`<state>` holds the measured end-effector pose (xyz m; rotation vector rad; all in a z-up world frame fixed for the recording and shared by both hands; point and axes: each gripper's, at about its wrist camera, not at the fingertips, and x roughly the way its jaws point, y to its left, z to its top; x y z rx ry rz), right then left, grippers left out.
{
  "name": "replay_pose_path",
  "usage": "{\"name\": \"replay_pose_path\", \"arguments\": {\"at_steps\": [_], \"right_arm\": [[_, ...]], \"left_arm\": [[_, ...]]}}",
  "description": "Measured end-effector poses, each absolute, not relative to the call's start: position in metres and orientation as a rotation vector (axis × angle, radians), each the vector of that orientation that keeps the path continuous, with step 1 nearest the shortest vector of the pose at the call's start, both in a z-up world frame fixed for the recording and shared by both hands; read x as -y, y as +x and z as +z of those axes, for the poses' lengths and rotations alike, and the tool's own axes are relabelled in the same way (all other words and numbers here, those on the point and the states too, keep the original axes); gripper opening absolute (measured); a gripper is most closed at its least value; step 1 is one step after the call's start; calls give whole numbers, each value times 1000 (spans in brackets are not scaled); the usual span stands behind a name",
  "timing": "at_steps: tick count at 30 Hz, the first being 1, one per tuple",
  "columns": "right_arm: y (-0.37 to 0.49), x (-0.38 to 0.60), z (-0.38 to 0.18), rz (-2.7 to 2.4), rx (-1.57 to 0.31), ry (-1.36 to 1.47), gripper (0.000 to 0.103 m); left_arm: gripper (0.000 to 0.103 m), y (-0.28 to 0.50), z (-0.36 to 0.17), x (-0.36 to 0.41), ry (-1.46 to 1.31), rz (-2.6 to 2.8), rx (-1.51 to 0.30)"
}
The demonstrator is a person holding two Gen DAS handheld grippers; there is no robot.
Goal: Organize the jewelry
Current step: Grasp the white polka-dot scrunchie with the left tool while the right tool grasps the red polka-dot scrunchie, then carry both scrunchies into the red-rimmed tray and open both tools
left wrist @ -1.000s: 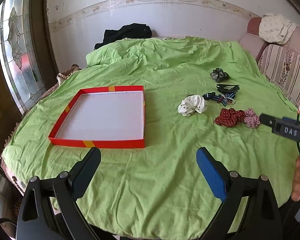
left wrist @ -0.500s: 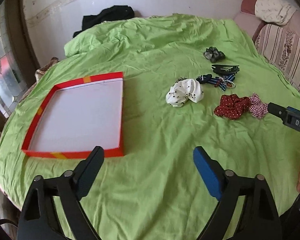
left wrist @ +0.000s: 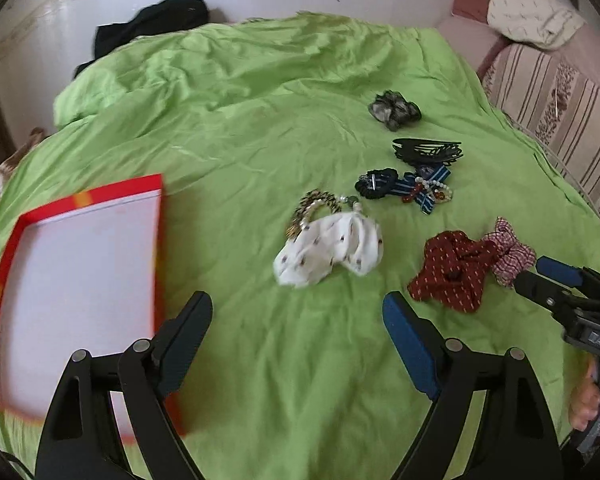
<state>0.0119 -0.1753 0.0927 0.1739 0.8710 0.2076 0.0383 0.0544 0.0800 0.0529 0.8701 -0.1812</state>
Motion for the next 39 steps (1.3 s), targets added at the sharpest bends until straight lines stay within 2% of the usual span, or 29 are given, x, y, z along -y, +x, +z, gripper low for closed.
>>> {"name": "replay_pose_path", "arguments": {"at_steps": [5, 6, 8, 10, 11, 13, 14, 15, 16, 19, 30, 39], "right_arm": [[20, 155, 98, 400, -853, 217, 78], [23, 149, 97, 429, -856, 210, 75], [29, 134, 92, 453, -864, 172, 74], [36, 125, 83, 451, -876, 139, 72], [40, 122, 78, 451, -893, 138, 71], [47, 119, 68, 440, -918, 138, 65], [50, 117, 62, 425, -933, 130, 61], [52, 115, 57, 408, -948, 113, 44], [54, 113, 52, 390, -974, 95, 20], [56, 121, 50, 380, -1004, 139, 10], [18, 115, 126, 439, -872, 178, 9], [5, 42, 140, 569, -920, 152, 9]], "left_arm": [[86, 70, 70, -55, 13, -239, -882], [86, 75, 68, -55, 6, -247, -881], [82, 83, 64, -56, -16, -270, -888], [65, 90, 56, -56, -41, -309, -921], [60, 91, 52, -55, -43, -321, -936], [33, 94, 44, -51, -31, -337, -963], [25, 95, 39, -49, -20, -341, -979], [15, 95, 37, -47, -16, -341, -990], [13, 94, 35, -47, -20, -332, -993], [10, 87, 43, -51, -47, -306, -974], [9, 6, 140, -106, -105, -206, -747], [10, -24, 134, -211, -150, 108, -733]]}}
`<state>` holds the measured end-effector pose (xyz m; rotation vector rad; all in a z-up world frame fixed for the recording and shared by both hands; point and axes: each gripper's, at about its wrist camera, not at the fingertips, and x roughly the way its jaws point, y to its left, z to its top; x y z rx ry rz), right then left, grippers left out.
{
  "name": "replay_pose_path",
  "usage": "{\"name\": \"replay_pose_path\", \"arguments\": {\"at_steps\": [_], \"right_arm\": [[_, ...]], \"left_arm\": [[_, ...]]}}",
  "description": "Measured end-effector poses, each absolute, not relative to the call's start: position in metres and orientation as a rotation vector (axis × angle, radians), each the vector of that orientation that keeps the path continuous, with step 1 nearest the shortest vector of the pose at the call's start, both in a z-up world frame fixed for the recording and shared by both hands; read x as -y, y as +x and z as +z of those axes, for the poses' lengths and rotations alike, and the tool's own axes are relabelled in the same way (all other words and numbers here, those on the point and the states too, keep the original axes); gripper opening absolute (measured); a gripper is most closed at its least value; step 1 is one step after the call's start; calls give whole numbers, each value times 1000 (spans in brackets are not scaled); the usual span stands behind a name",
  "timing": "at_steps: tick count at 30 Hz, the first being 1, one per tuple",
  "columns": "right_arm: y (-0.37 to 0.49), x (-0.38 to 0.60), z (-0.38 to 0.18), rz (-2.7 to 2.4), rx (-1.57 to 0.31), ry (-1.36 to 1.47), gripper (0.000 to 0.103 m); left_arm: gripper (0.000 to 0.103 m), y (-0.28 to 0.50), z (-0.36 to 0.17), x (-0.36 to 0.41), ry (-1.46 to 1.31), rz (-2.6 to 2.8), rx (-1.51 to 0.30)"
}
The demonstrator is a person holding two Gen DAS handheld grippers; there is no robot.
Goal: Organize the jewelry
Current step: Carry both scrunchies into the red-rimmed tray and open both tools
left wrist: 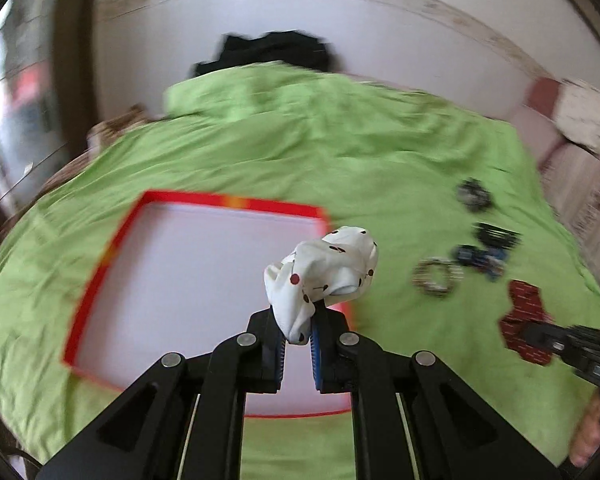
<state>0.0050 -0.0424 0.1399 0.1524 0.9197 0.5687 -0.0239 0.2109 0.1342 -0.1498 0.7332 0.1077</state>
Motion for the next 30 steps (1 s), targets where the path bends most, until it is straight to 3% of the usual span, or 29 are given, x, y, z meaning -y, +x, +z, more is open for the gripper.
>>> {"name": "replay_pose_path", "arguments": {"at_steps": [11, 20, 24, 28, 30], "right_arm": [[9, -111, 111, 779, -1016, 32, 9], [16, -155, 73, 785, -1081, -12, 10], [15, -152, 75, 769, -1073, -12, 18], [11, -142, 85, 767, -1045, 7, 43], [6, -137, 93, 764, -1023, 8, 47]], "left_arm": [[10, -35, 87, -324, -181, 495, -883], [15, -50, 77, -354, -262, 547, -907], [33, -53, 83, -354, -311, 520, -870], [49, -60, 92, -352, -337, 508, -813], [58, -65, 97, -354, -373, 499, -777]]}}
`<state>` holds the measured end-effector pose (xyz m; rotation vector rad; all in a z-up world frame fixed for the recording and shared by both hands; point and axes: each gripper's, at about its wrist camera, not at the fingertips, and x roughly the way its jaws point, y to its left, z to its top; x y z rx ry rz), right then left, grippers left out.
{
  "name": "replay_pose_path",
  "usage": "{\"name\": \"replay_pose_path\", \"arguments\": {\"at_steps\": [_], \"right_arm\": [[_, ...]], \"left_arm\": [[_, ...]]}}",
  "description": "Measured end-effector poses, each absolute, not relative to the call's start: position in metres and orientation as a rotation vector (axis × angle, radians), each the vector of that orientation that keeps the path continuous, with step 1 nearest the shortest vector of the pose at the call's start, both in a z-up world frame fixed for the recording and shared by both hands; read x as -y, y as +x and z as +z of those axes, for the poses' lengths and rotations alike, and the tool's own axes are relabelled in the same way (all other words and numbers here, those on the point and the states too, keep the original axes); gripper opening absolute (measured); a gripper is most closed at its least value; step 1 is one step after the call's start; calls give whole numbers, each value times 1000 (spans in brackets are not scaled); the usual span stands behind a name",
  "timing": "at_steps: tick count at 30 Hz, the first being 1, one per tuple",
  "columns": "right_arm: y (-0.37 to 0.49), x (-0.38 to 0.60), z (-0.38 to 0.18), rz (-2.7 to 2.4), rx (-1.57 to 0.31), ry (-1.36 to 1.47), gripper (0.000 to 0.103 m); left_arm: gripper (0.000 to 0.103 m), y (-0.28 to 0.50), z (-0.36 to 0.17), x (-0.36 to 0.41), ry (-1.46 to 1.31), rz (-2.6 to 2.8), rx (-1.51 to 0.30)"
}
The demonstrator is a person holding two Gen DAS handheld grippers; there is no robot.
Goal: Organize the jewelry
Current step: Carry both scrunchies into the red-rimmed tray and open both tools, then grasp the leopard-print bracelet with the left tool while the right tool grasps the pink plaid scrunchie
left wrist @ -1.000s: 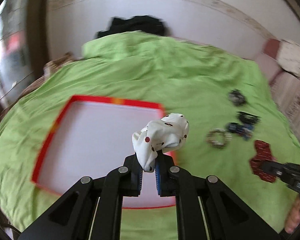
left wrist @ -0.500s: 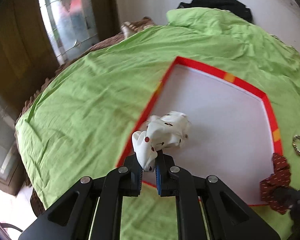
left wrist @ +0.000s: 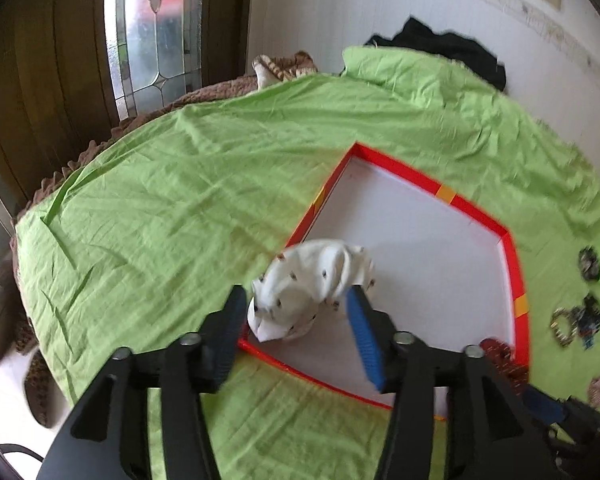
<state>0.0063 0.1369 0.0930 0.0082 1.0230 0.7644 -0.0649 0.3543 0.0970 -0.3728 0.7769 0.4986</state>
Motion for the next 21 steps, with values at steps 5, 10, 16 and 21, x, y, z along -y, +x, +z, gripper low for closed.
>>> {"name": "replay_pose_path", "arguments": {"at_steps": [5, 10, 16, 21], "right_arm": [[-9, -126, 105, 750, -982, 4, 50], [-21, -103, 111, 716, -950, 6, 51], [-24, -31, 123, 602, -908, 39, 52], [-13, 58, 129, 432, -874, 103, 54]], "left_arm": [[63, -75, 105, -359, -453, 502, -716], [63, -76, 115, -342, -428, 492, -676], [63, -71, 129, -289, -327, 405, -626], [63, -64, 135, -224, -170, 298, -604]]}}
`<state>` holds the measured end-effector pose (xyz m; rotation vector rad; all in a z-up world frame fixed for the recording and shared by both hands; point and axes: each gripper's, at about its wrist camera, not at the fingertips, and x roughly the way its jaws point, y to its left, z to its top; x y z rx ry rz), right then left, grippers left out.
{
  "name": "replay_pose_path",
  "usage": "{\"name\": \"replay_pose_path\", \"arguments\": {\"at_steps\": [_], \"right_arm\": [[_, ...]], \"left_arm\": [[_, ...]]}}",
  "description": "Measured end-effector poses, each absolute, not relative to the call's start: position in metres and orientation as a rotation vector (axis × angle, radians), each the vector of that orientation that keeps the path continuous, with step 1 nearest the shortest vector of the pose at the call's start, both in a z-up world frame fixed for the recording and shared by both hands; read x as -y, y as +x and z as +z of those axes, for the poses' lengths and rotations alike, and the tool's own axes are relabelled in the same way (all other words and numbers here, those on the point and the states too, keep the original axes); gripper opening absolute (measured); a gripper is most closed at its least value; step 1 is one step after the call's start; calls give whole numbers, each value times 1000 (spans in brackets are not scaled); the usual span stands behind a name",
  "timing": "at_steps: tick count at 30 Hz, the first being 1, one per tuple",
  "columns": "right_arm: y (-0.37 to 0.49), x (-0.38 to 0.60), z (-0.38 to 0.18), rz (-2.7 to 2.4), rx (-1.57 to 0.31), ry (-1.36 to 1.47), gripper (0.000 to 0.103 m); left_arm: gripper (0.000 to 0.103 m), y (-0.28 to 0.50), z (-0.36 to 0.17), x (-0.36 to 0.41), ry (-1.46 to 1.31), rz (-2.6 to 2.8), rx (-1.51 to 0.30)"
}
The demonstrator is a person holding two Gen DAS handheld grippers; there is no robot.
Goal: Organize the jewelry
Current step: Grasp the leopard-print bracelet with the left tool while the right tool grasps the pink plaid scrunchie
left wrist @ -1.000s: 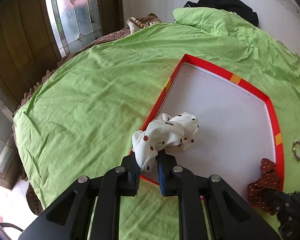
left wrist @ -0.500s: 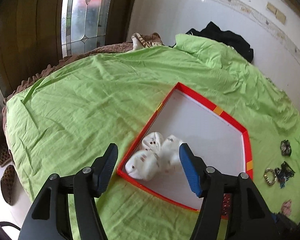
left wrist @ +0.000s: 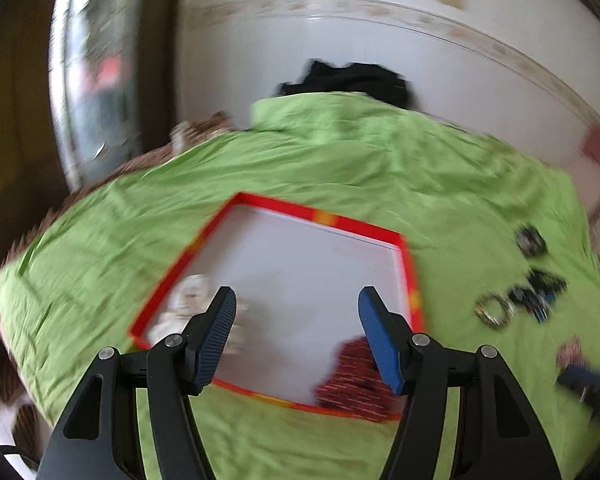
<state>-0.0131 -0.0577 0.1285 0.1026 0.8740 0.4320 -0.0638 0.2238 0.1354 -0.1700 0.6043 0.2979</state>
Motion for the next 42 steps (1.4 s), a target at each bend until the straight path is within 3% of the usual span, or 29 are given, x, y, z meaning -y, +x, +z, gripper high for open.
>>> {"name": "replay_pose_path", "arguments": {"at_steps": [12, 22, 25, 33, 35, 37, 40, 41, 42], "right_arm": [[21, 219, 120, 160, -817, 261, 54], [37, 234, 95, 206, -869, 282, 54], [43, 240, 86, 184, -891, 291, 61], [54, 237, 62, 173, -961, 278, 65], [55, 233, 59, 166, -966, 260, 65], [56, 231, 56, 159, -968, 246, 65], [58, 230, 53, 146, -971, 229, 65], [58, 229, 52, 140, -973, 220, 63], [58, 228, 52, 136, -972, 213, 53]], "left_arm": [[63, -12, 120, -101, -65, -65, -771], [58, 80, 80, -40, -86, -204, -890], [58, 107, 71, -31, -117, -226, -928], [58, 152, 47, -29, -188, -248, -1014], [54, 156, 43, -28, -195, -251, -1027], [35, 159, 39, -27, -188, -255, -1048], [23, 160, 34, -24, -176, -256, -1058], [20, 160, 34, -23, -174, -251, -1054], [11, 161, 33, -23, -178, -248, -1054]]}}
